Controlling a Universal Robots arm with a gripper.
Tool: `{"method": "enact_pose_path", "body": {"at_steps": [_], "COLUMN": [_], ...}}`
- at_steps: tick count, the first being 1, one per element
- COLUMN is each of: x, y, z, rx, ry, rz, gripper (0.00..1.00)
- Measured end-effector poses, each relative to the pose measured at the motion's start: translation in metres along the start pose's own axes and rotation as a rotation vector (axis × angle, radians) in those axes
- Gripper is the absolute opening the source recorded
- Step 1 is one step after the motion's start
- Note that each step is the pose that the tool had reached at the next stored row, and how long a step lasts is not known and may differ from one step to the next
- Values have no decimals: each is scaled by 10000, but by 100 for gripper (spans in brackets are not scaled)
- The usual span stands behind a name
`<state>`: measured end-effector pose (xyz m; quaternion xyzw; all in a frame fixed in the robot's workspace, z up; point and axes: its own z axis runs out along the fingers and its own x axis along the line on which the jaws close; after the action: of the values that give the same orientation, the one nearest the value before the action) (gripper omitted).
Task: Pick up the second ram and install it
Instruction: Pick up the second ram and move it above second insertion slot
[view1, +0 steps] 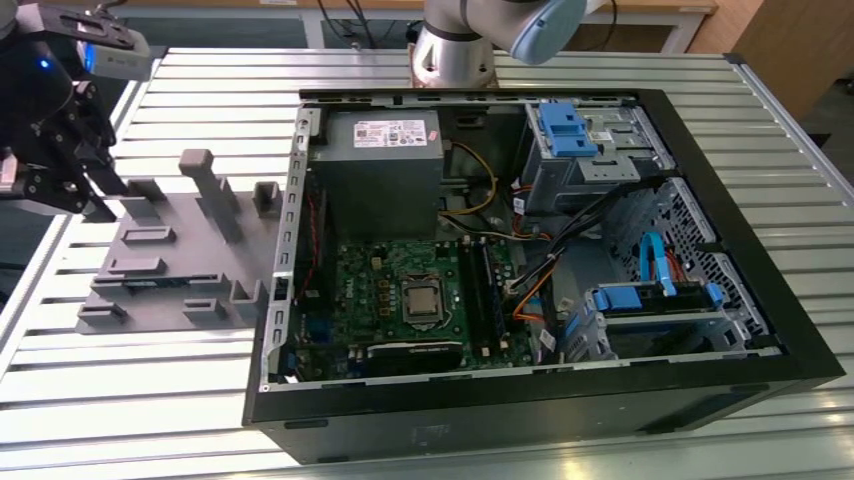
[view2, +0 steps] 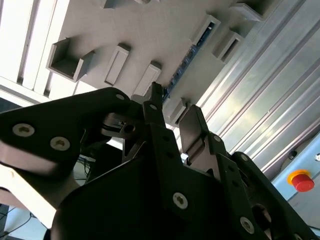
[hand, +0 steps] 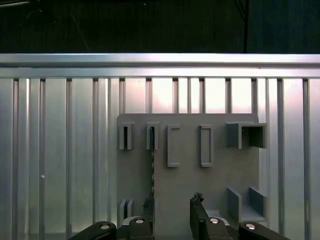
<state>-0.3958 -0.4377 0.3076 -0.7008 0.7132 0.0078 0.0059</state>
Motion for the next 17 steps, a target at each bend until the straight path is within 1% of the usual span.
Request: {"method": "enact_pose_path", "body": {"at_steps": [3,11,17], "x": [1,3,3], "y": [22,31,31], "z": [19,99,101], "rx": [1,0,4], "ry": [-1,-1,0], "rz": [-1,-2,-6], "gripper": [42,42,42]}}
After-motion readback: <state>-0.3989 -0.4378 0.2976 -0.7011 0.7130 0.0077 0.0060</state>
